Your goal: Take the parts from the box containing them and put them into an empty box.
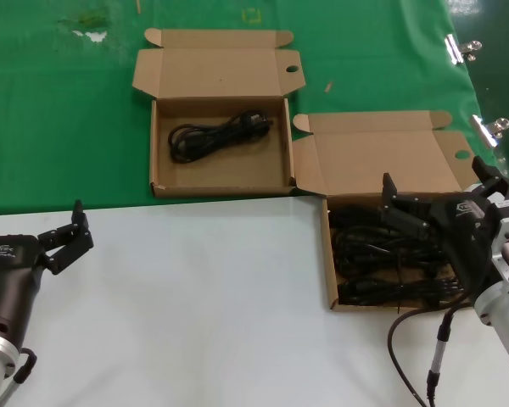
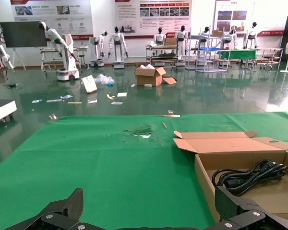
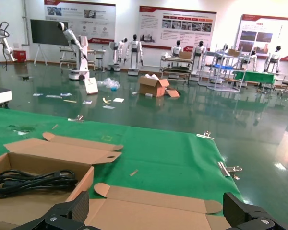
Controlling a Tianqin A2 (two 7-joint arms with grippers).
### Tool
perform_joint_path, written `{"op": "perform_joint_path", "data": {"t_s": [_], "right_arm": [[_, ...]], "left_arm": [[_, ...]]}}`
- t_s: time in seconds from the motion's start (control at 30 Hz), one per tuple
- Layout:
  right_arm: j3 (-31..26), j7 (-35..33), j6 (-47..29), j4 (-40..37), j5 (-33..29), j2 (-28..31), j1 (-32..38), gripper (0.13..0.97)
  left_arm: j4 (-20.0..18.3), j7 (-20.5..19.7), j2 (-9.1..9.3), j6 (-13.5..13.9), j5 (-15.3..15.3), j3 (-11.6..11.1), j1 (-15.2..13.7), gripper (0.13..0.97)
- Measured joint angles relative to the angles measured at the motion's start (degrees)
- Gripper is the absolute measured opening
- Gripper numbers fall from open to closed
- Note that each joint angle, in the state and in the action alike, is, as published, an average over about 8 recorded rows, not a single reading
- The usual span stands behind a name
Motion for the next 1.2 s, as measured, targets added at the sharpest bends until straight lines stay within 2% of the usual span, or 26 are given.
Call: {"op": "perform_joint_path", "data": {"t_s": [1.2], "right_arm": [[0.00, 0.00, 0.00, 0.00, 0.00, 0.00, 0.00, 0.966]], "left_arm": [[0.00, 0.00, 0.00, 0.00, 0.00, 0.00, 0.00, 0.966]]}}
